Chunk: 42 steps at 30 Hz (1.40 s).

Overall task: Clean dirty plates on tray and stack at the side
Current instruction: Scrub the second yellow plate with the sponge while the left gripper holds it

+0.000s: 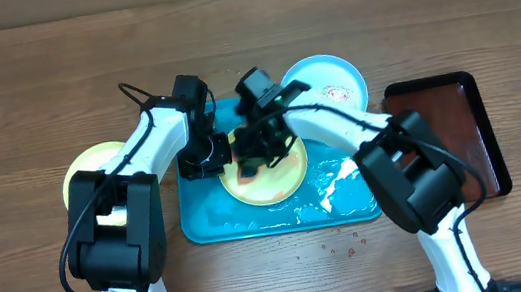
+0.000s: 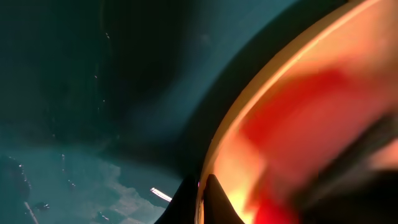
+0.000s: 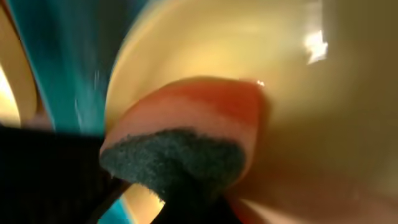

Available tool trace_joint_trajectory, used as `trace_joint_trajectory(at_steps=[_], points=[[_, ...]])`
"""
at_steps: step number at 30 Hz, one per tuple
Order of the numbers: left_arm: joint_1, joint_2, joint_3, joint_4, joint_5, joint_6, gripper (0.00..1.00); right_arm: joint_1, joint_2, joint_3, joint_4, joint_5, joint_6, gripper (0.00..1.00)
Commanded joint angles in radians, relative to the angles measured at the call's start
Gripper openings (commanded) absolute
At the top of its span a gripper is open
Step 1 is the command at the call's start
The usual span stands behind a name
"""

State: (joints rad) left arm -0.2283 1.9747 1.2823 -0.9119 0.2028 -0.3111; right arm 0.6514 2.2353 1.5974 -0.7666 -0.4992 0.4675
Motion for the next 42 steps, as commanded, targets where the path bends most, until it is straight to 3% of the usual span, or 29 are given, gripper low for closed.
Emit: trace_joint_trajectory(at_steps=[1,8,13,16,23,31,34,37,42], points=[[-0.011,0.034,-0.037,0.001,0.016,0.005,0.04,0.023,0.059,0.002,-0.085,0.002,-0.007,0.04],[-0.004,0.034,-0.037,0.000,-0.001,0.006,0.04,-0.032,0.029,0.155,-0.403,0.419,-0.023,0.04],[0.006,0.034,-0.037,0.000,-0.003,0.013,0.04,-0.032,0.037,0.178,-0.332,0.639,-0.023,0.04],[0.006,0.034,-0.037,0.000,0.000,0.033,0.04,-0.024,0.055,0.174,-0.232,0.611,-0.023,0.04],[0.006,0.034,-0.037,0.001,0.002,0.050,0.04,0.018,0.094,0.169,-0.033,0.051,-0.053,0.04],[0.006,0.034,-0.037,0.001,0.000,0.055,0.04,0.011,0.093,0.171,-0.279,0.051,-0.066,0.04],[0.006,0.034,-0.037,0.001,0.000,0.055,0.04,-0.009,0.087,0.171,-0.367,0.190,-0.079,0.04],[0.006,0.034,-0.037,0.000,0.000,0.055,0.04,-0.029,0.076,0.171,-0.435,0.453,-0.078,0.04],[0.006,0.034,-0.037,-0.003,0.000,0.068,0.04,-0.031,0.073,0.171,-0.408,0.763,-0.075,0.04]])
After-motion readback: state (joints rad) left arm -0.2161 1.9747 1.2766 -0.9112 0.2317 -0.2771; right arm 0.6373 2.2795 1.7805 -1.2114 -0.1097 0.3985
